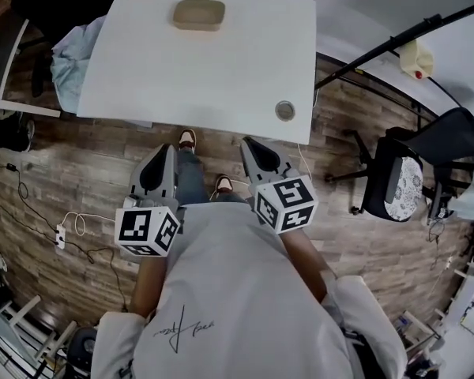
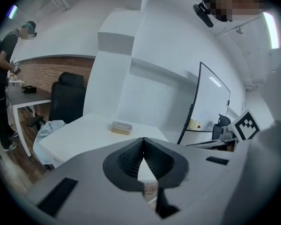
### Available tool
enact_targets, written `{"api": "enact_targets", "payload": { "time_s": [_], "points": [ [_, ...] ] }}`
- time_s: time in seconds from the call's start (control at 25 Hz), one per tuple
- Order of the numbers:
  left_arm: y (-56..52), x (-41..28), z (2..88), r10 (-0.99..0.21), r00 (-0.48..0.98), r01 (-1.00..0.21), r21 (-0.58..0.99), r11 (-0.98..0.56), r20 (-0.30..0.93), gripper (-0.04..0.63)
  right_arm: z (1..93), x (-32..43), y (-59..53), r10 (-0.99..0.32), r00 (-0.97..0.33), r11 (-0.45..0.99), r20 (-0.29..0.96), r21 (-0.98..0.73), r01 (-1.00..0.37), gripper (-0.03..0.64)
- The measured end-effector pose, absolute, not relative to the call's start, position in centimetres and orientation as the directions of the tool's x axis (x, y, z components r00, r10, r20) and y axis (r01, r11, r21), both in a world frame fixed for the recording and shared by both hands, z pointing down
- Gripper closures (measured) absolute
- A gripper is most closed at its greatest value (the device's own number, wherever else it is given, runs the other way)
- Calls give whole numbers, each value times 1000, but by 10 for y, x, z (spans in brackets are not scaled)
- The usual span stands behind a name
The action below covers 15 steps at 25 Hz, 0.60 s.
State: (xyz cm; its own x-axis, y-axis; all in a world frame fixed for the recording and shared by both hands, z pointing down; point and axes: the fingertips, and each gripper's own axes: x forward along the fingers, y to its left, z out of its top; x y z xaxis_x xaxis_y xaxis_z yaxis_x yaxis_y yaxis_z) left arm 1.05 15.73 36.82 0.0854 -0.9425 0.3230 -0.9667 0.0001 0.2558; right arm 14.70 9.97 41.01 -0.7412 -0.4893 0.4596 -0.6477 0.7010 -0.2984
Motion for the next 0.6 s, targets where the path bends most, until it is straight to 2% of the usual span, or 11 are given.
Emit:
{"api": "enact_targets", "payload": {
  "time_s": [0.24,0.6],
  "points": [
    [118,-21,365,-945,109,-965,262,-25,310,588,410,117,71,-476,-746,664,465,-366,-652,607],
    [66,-67,365,-934,160,-958,277,-69,321,588,410,75,23,-495,-721,629,485,-372,-682,607]
  ]
}}
